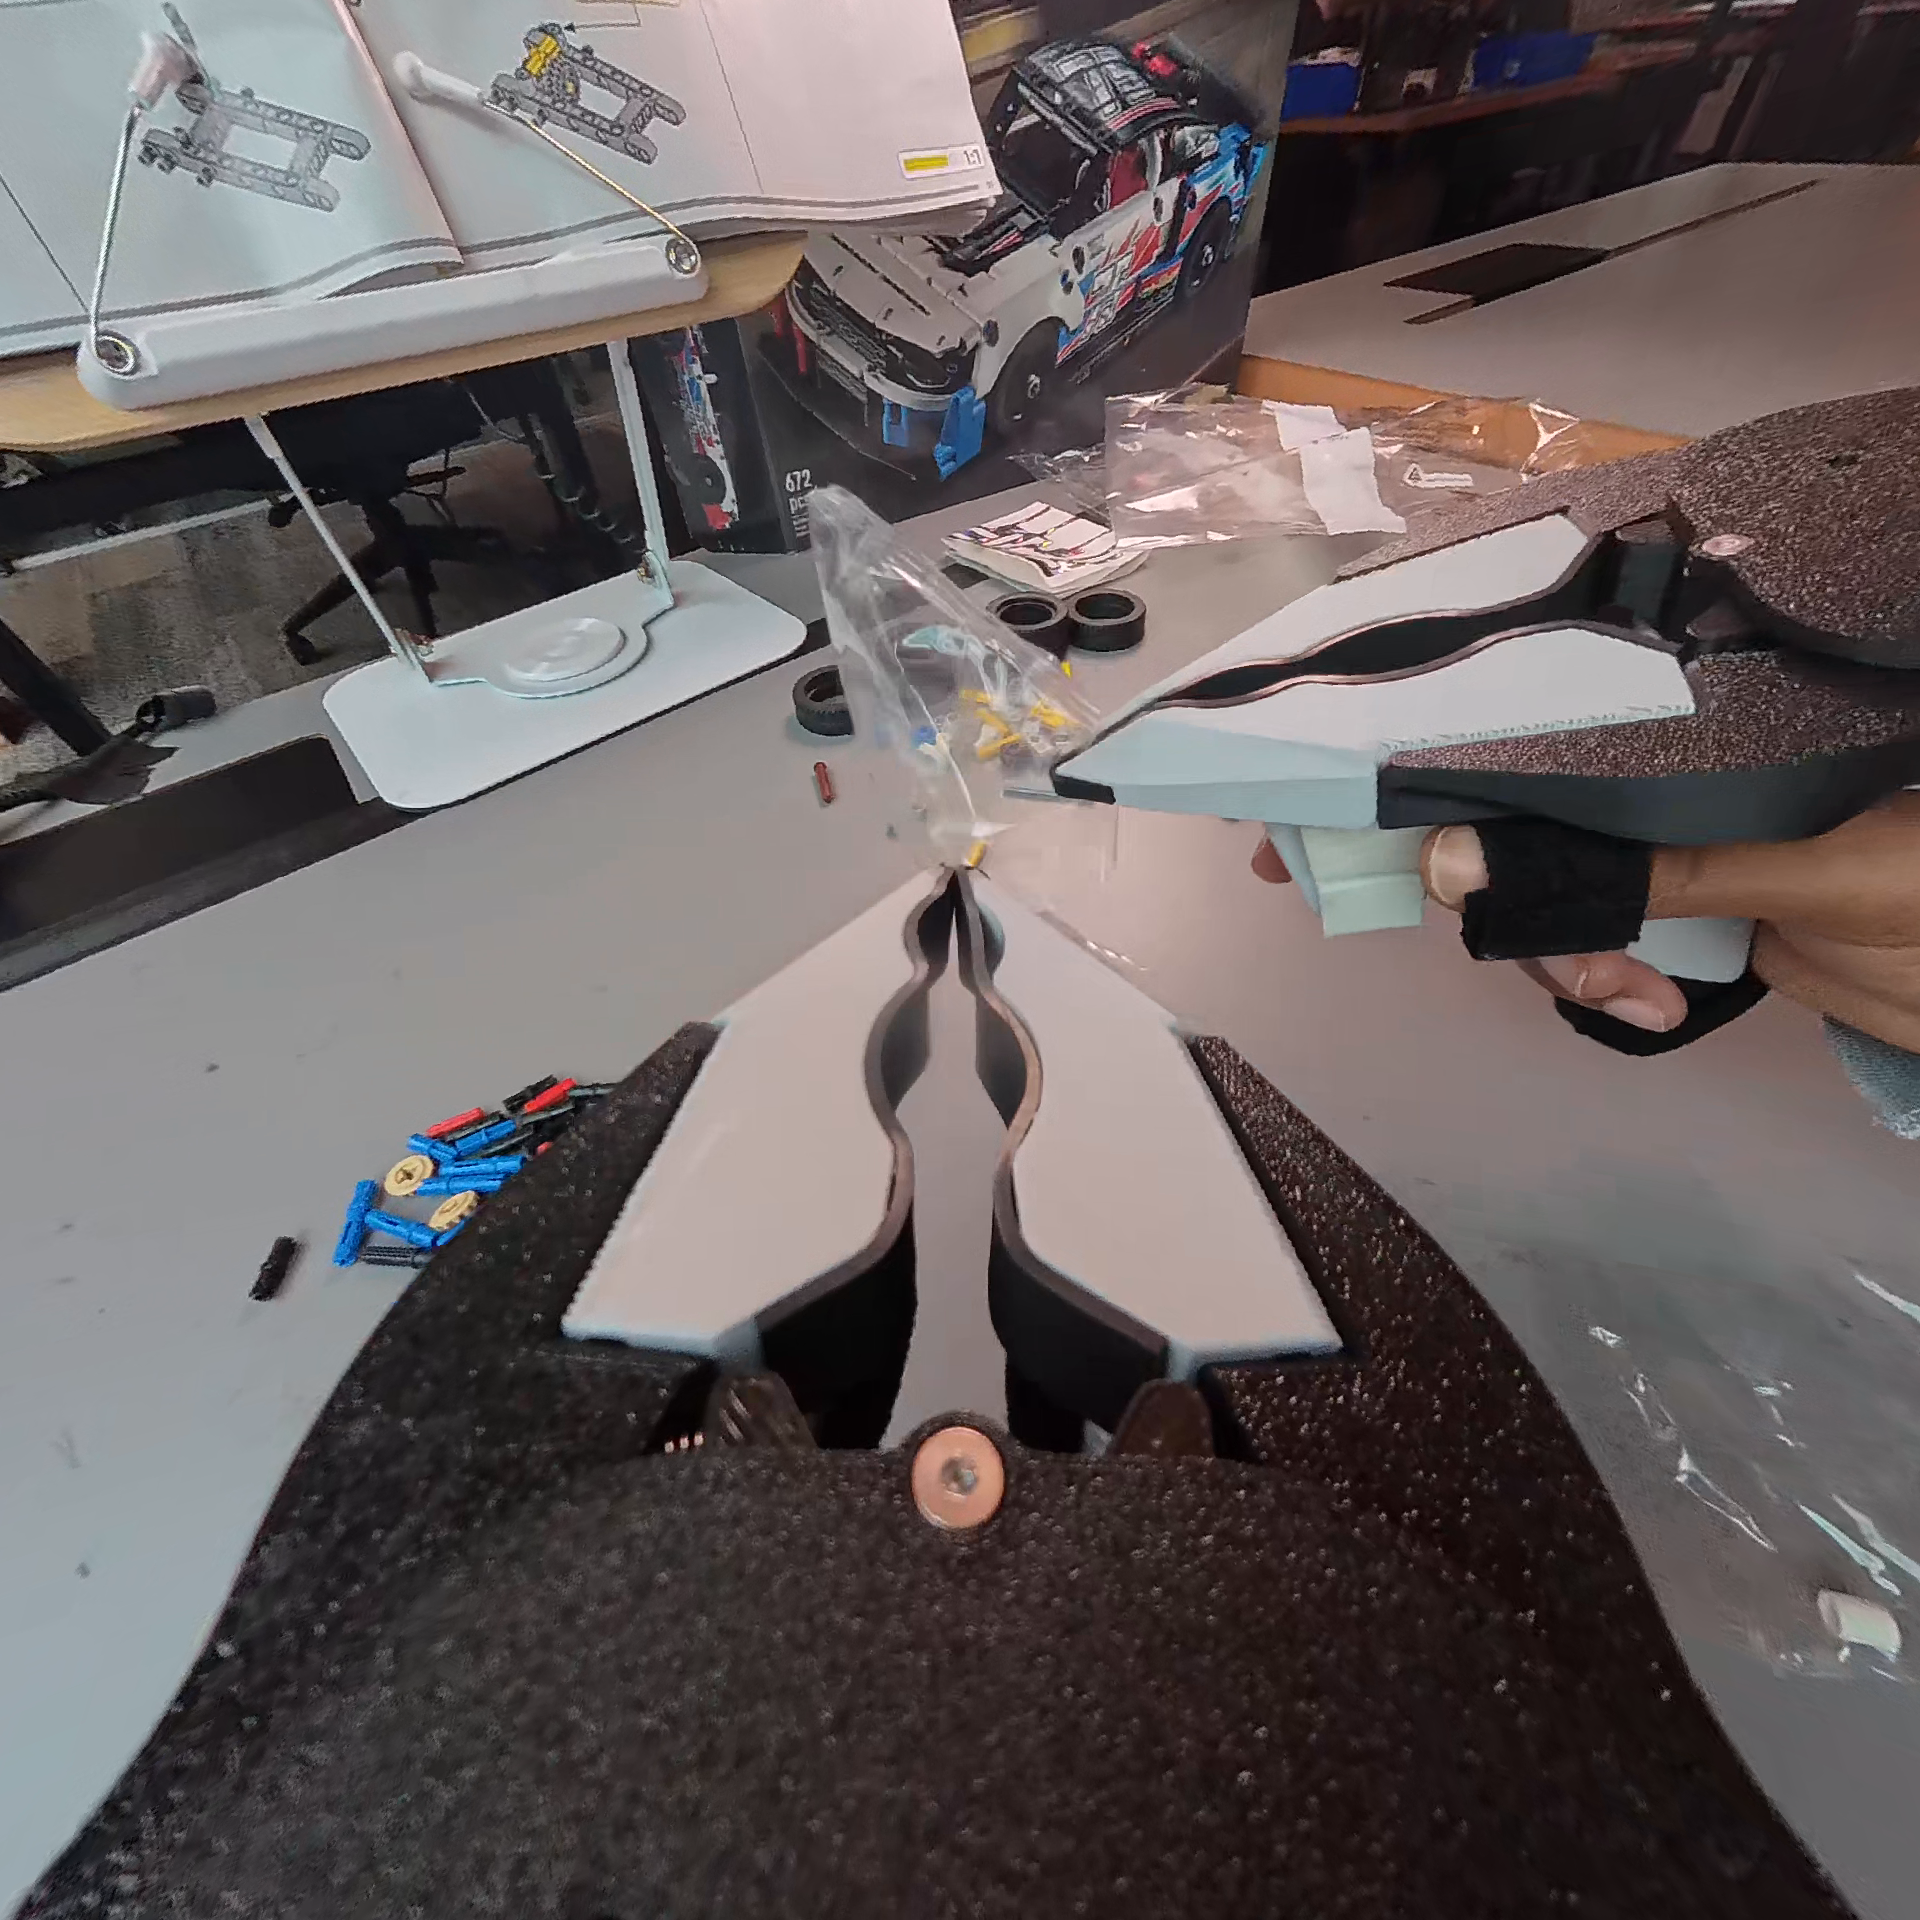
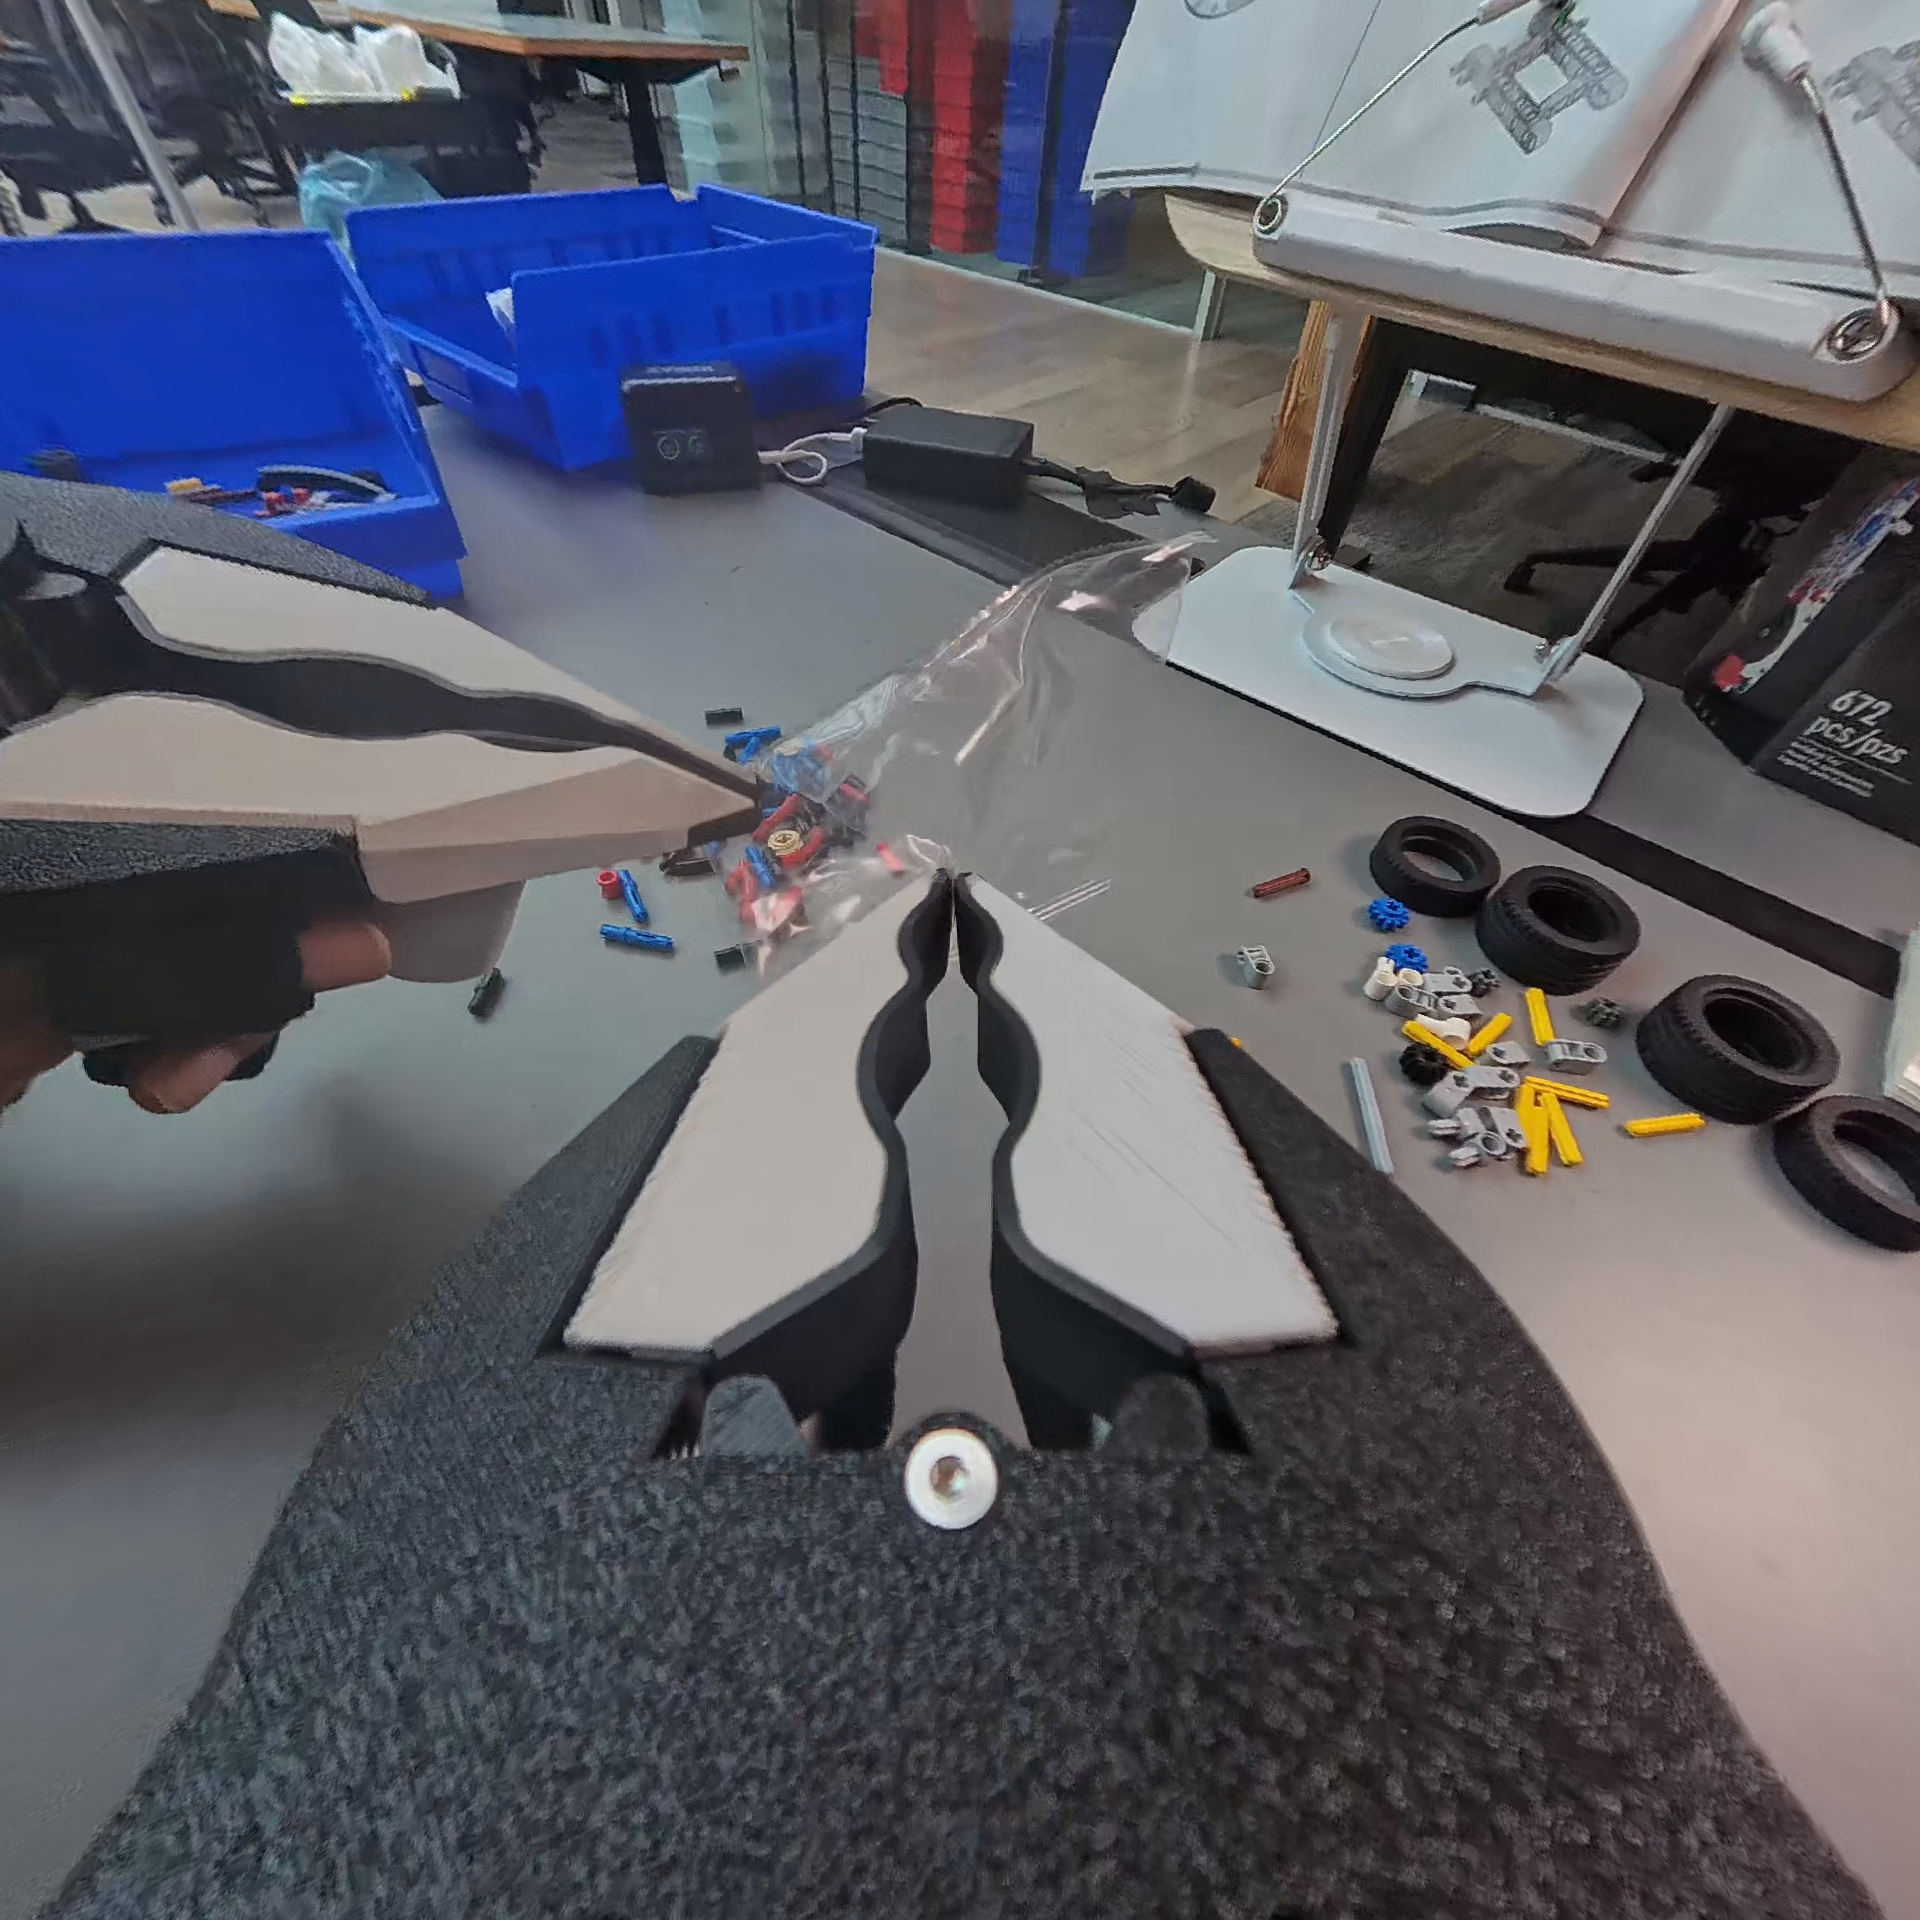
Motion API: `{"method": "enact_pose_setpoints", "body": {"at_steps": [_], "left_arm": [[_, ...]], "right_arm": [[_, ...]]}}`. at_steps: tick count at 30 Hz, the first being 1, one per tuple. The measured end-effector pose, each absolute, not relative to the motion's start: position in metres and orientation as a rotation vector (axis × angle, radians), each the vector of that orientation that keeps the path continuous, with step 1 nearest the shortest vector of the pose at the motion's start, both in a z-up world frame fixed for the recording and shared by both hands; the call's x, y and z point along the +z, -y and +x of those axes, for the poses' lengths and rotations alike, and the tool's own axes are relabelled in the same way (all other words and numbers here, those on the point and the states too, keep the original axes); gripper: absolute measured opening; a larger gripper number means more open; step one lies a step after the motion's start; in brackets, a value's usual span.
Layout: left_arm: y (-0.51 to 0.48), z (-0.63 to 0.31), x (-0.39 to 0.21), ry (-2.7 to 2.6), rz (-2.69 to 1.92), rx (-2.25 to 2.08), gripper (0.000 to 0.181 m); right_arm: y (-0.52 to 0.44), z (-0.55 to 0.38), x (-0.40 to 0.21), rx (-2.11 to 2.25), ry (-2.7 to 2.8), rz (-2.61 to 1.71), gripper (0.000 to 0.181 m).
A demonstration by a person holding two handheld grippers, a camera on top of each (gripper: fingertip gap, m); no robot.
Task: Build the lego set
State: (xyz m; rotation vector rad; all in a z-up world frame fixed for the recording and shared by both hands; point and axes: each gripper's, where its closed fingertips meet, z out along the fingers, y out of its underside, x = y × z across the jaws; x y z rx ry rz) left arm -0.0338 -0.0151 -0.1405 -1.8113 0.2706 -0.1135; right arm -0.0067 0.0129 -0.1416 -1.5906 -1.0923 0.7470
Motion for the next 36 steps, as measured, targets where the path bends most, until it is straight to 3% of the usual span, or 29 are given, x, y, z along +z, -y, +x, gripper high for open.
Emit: {"method": "enact_pose_setpoints", "body": {"at_steps": [11,17,27,36], "left_arm": [[0.009,-0.067,-0.165,-0.249,-1.942,-0.021,0.000],[0.015,-0.051,-0.175,-0.208,-2.002,-0.329,0.000],[0.017,-0.049,-0.170,-0.036,-1.975,-0.582,0.000],[0.022,-0.029,-0.161,-0.081,-1.940,-0.587,0.000]], "right_arm": [[0.006,-0.013,-0.151,0.694,1.193,-1.553,0.000],[0.007,-0.008,-0.153,0.771,1.202,-1.580,0.002],[0.020,-0.013,-0.147,0.730,1.272,-1.478,0.037],[0.027,-0.026,-0.158,0.793,1.266,-1.551,0.036]]}}
